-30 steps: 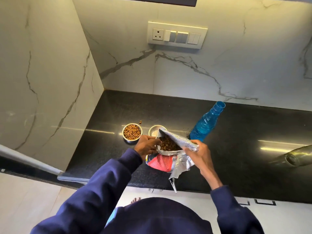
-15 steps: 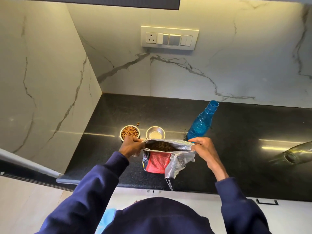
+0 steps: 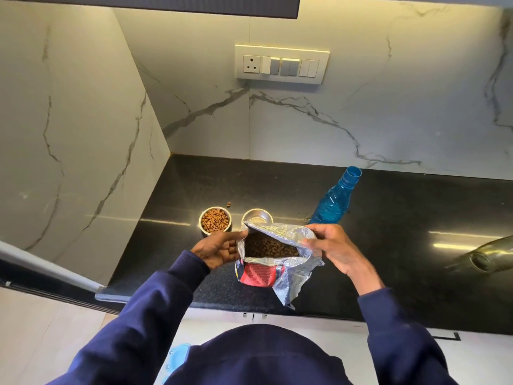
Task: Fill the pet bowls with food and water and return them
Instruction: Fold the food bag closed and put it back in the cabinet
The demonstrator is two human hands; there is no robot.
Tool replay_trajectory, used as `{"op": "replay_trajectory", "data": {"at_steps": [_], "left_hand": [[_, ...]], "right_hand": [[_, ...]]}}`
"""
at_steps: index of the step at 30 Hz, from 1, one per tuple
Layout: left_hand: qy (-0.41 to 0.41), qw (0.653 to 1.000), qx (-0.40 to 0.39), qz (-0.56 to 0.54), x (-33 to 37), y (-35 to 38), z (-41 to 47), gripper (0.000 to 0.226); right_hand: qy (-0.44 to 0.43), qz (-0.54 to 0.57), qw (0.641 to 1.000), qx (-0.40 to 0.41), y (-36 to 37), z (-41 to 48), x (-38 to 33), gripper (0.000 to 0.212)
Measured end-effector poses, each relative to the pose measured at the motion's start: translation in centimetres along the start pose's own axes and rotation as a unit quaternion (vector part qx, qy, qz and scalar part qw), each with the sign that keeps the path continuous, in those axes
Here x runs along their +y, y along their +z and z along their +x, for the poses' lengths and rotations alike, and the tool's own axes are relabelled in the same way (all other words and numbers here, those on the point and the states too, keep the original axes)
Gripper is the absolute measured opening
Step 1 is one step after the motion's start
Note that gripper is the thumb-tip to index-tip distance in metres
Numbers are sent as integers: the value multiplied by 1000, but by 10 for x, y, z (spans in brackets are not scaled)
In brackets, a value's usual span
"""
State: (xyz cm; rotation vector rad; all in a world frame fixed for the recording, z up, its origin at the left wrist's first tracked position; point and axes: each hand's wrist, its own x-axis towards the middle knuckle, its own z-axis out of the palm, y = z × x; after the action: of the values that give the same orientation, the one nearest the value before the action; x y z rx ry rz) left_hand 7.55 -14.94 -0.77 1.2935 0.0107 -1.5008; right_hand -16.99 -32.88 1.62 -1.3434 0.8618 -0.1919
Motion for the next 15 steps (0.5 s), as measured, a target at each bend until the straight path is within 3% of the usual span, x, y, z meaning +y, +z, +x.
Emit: {"op": "replay_trajectory", "data": {"at_steps": [3,5,7,9,11,13,15], "left_hand": [[60,996,21,67,0,2,1,9],[131,979,65,145,5,3,-3,8],[223,932,134,252,12,8,-8,16],[297,874,182,340,16,14,-11,26],[327,851,180,369,14,20,-14,30],[323,851,160,381,10,23,-15,30],[306,865,140,373,7,23,-13,26]], "right_hand": [[-41,-139,985,99,10,0,-7,32],[-98,-278,938,183,15,0,-13,26],[-157,-368,883,245,18,0,-18,20],[-175,-393,859,278,22,-1,-22,14],[-155,-368,872,283,28,-2,-23,15],[-124,-289,918,243,35,-2,-25,22],[-88,-130,972,176,37,-3,-25,34]]}}
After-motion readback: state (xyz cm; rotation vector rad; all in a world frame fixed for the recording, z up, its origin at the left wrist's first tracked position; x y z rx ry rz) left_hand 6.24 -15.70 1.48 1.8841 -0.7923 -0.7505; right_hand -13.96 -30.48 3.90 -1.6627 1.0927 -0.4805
